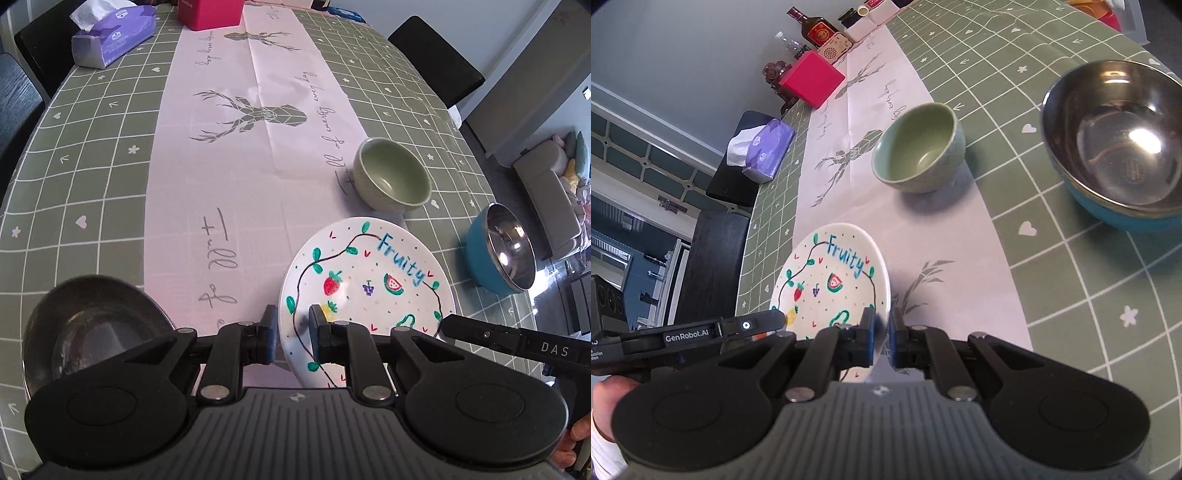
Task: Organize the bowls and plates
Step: 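Carry the Fruity plate with both grippers toward the glass plate stack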
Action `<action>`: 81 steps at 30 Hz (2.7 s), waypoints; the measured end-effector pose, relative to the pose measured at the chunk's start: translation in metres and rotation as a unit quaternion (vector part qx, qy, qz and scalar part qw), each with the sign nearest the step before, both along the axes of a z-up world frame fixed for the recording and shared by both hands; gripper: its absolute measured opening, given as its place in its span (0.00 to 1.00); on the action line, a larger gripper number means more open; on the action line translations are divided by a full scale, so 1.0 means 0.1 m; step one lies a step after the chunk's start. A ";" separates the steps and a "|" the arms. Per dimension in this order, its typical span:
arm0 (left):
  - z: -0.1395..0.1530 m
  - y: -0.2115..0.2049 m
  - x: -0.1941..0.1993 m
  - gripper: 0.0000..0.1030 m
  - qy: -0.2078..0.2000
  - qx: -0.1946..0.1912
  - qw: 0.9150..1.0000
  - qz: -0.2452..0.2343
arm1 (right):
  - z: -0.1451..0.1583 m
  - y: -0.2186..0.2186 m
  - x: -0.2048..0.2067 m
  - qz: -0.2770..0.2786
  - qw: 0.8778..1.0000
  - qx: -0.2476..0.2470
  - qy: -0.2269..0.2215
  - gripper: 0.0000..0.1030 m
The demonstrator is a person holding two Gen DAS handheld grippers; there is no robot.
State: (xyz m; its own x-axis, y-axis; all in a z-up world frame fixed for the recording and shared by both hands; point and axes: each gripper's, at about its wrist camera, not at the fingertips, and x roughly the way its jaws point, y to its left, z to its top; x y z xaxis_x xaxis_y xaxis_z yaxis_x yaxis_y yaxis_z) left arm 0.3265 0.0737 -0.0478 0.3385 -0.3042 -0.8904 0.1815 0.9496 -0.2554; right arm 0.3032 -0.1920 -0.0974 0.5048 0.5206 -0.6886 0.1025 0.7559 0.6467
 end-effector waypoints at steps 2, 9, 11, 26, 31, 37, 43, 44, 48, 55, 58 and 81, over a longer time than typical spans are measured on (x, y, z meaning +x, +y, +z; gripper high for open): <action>0.00 -0.08 -0.11 0.19 0.000 -0.001 1.000 -0.001 | 0.00 -0.08 -0.11 -0.002 1.000 -0.001 0.000 0.06; -0.04 -0.34 -0.59 0.19 -0.005 -0.023 1.000 -0.009 | 0.02 -0.36 -0.51 -0.008 1.000 -0.016 0.000 0.06; -0.08 -0.41 -0.70 0.19 0.000 -0.032 0.999 -0.012 | 0.01 -0.45 -0.62 -0.013 1.000 -0.021 0.000 0.06; -0.43 -0.84 -1.31 0.19 0.035 -0.074 0.996 -0.043 | -0.19 -1.00 -1.30 -0.050 0.998 -0.044 0.000 0.06; -0.47 -0.88 -1.39 0.19 0.019 -0.069 0.996 -0.044 | -0.28 -1.04 -1.36 -0.051 0.998 -0.043 0.001 0.06; -0.52 -0.90 -1.45 0.19 0.011 -0.068 0.997 -0.041 | -0.30 -1.02 -1.41 -0.048 0.997 -0.055 -0.012 0.06; -0.57 -0.89 -1.49 0.19 0.004 -0.078 0.996 -0.033 | -0.28 -0.99 -1.43 -0.044 0.996 -0.078 -0.029 0.06; -0.58 -0.88 -1.48 0.19 0.004 -0.082 0.996 -0.030 | -0.28 -0.99 -1.44 -0.043 0.996 -0.078 -0.031 0.06; -0.59 -0.84 -1.49 0.19 0.003 -0.094 0.995 -0.019 | -0.29 -0.97 -1.44 -0.035 0.995 -0.087 -0.044 0.06; -0.59 -0.86 -1.51 0.19 -0.001 -0.094 0.995 -0.016 | -0.30 -0.96 -1.46 -0.032 0.994 -0.088 -0.060 0.09; -0.60 -0.84 -1.51 0.19 0.000 -0.099 0.995 -0.011 | -0.31 -0.97 -1.47 -0.037 0.994 -0.081 -0.061 0.10; -0.57 -0.76 -1.49 0.18 -0.042 -0.134 0.990 0.014 | -0.36 -1.09 -1.53 -0.076 0.995 -0.053 -0.047 0.20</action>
State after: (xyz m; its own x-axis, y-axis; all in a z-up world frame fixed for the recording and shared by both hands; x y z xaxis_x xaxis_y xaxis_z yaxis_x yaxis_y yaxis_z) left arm 0.1771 -0.0019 -0.1053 0.4191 -0.5158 -0.7472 0.1882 0.8544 -0.4842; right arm 0.1506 -0.3014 -0.1337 0.6366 0.3605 -0.6818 0.1647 0.8001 0.5768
